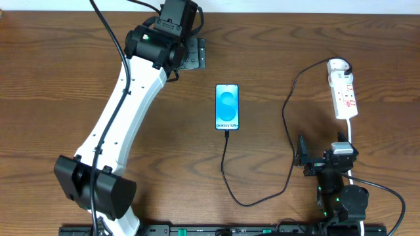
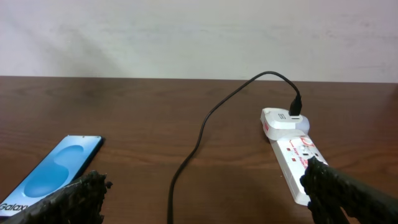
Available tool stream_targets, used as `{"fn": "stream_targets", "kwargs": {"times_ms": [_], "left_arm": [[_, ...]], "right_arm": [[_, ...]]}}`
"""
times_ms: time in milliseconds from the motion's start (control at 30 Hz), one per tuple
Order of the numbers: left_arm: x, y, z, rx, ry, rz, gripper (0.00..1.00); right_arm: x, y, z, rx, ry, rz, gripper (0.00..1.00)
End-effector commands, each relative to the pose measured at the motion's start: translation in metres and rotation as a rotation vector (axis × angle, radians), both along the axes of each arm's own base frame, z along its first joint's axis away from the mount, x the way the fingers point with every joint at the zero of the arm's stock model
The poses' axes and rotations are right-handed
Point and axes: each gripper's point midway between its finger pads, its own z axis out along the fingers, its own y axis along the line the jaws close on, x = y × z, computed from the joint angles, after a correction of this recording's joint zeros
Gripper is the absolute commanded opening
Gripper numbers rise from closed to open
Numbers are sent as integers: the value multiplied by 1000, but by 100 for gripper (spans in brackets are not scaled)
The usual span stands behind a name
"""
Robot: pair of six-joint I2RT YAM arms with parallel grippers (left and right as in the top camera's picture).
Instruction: Plug charger to phone and switch on socket
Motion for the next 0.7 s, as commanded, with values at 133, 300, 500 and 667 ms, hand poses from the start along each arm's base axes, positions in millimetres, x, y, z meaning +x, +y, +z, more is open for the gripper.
{"fn": "stream_targets", "kwargs": {"times_ms": [133,300,500,667], "left_arm": [[2,5,-2,19,2,16,87],[2,5,-2,19,2,16,87],[2,5,-3,20,2,16,87],[-1,6,-5,32,12,14,87]], "right_arm": [[0,-1,0,-13,-5,-9,99],[0,-1,0,-13,-5,-9,99],[0,-1,0,-13,-4,-9,99],[0,-1,0,-13,-4,-9,99]]}}
